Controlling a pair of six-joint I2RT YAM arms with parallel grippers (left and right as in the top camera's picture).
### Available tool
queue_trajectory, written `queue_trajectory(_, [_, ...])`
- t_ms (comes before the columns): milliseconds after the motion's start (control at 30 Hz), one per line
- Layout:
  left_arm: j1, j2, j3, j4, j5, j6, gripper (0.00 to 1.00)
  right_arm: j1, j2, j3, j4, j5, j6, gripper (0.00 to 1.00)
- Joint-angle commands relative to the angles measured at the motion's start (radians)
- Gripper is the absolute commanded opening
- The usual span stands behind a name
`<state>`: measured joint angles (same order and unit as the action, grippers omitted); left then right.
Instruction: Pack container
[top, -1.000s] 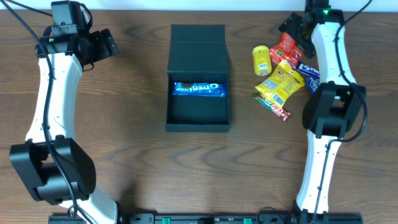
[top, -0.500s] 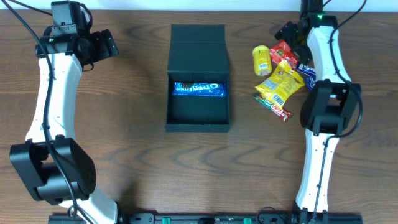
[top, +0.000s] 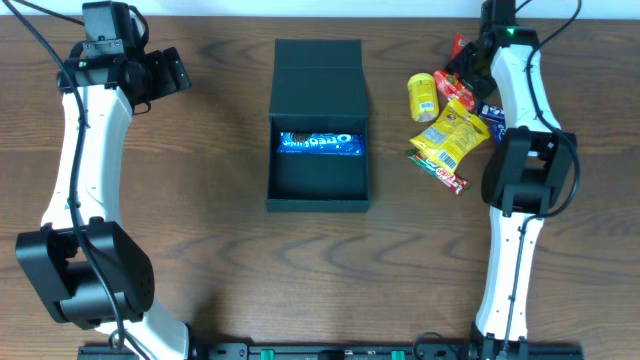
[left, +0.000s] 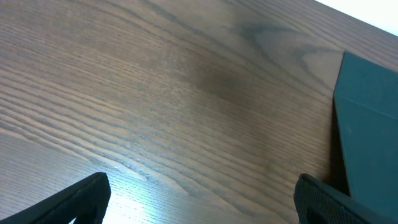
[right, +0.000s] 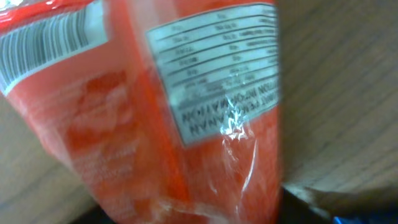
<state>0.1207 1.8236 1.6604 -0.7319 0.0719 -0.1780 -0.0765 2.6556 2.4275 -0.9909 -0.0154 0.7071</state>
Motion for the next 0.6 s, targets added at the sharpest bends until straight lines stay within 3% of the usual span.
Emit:
queue_trajectory(0, [0.003, 0.011, -0.004, 0.001, -0.004, 0.021, 0.95, -0.016, 0.039, -0.002, -0.008, -0.012, -0.009, 0.33])
queue_trajectory(167, [0.003, 0.011, -0.004, 0.0, -0.004, 0.022, 0.95, -0.016, 0.039, -0.002, -0.019, -0.023, -0.01, 0.17])
queue_trajectory(300, [0.003, 0.011, -0.004, 0.001, -0.004, 0.021, 0.95, -0.017, 0.039, 0.021, -0.029, -0.063, -0.017, 0.12])
queue_trajectory(567, [0.003, 0.011, -0.004, 0.001, -0.004, 0.021, 0.95, -0.014, 0.038, 0.282, -0.183, -0.064, -0.133, 0.12])
